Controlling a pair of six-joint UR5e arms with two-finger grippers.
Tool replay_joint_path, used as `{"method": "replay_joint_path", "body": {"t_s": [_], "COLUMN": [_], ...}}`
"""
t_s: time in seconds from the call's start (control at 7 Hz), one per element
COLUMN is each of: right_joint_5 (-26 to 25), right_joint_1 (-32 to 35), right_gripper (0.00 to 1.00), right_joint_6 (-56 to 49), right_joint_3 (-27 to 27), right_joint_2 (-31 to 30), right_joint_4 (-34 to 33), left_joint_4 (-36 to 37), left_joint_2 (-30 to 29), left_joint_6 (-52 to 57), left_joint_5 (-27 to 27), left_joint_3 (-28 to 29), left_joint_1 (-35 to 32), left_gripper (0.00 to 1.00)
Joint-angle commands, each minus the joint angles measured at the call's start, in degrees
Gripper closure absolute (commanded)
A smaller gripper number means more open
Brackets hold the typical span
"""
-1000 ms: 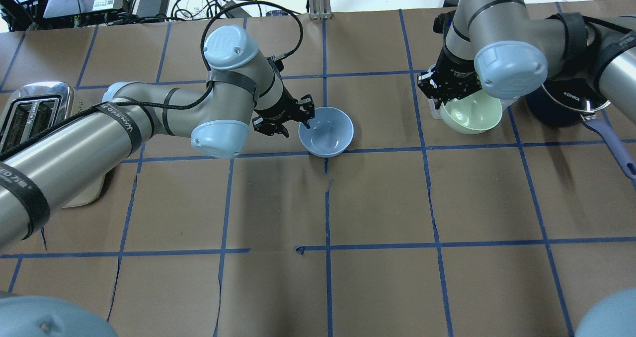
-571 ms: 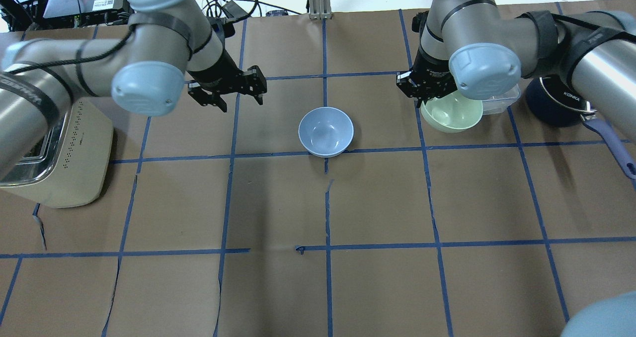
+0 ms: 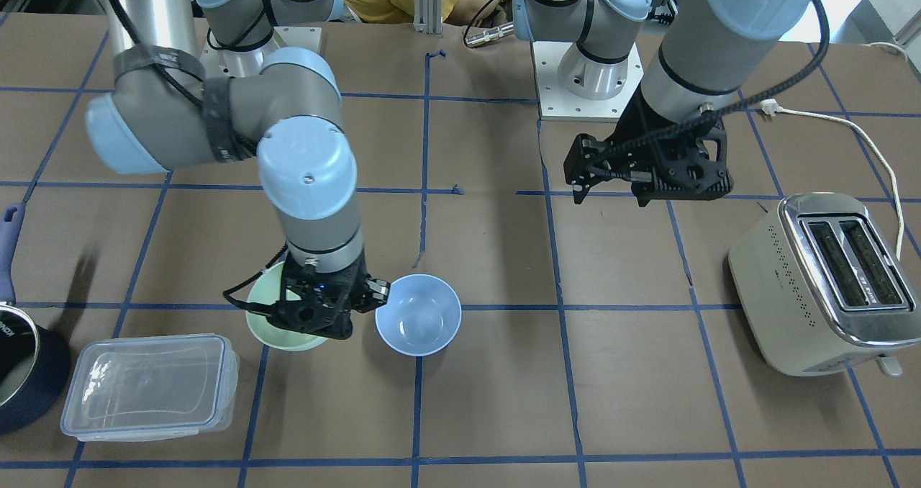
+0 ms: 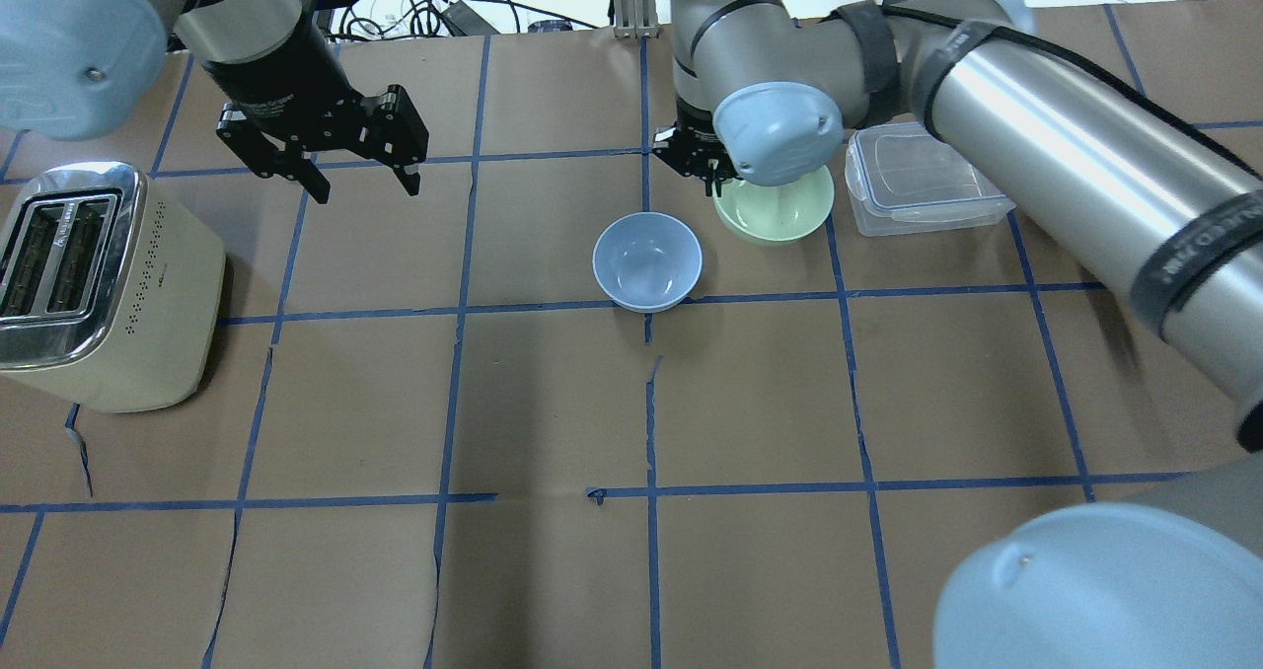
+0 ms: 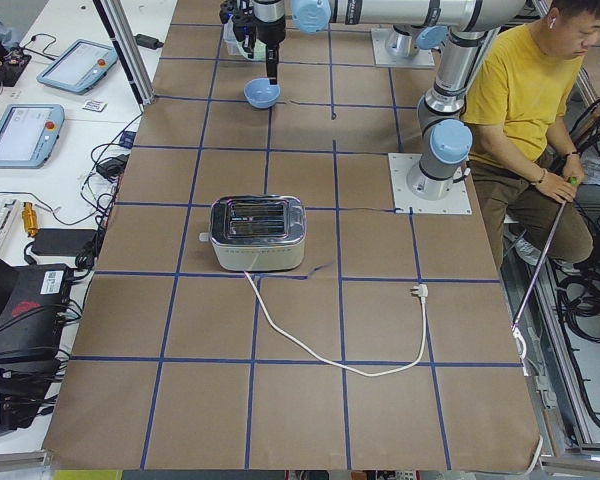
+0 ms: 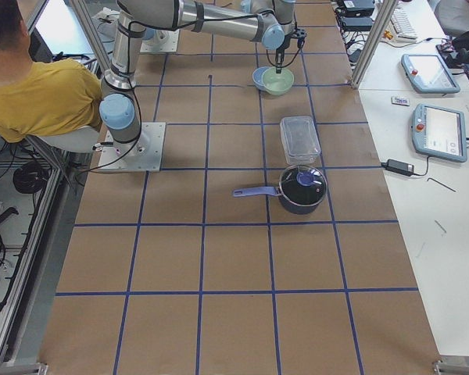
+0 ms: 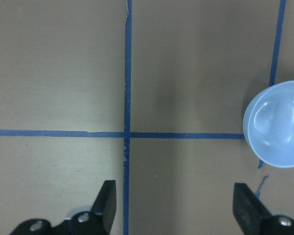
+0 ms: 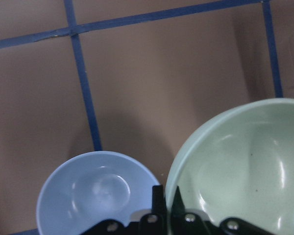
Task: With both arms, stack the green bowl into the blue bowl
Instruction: 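Lower the green bowl into the blue bowl with the right gripper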
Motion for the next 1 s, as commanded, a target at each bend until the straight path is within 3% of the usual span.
{"method": "replay_joint_path", "body": {"t_s": [0.0, 0.71, 0.86], "right_joint_5": [-0.9, -0.2, -0.2], "right_joint_1": [5.1, 8.0, 8.0], "right_gripper": [1.00, 1.00, 0.91], "right_joint_6": [8.4, 12.4, 12.5], "right_joint_3": [-3.0, -3.3, -3.3], "right_joint_2": [3.7, 5.9, 6.2], "right_joint_4": [0.9, 0.4, 0.4], "left_joint_4": [-0.2, -0.1, -0.1], "left_joint_2": [0.3, 0.4, 0.5], "left_joint_6": [0.1, 0.1, 0.1], "left_joint_5": [0.2, 0.9, 0.9], "left_joint_3": [-0.2, -0.3, -0.2], "left_joint_1": [0.1, 0.4, 0.3], "left_gripper": [0.12, 0.11, 0.11]}}
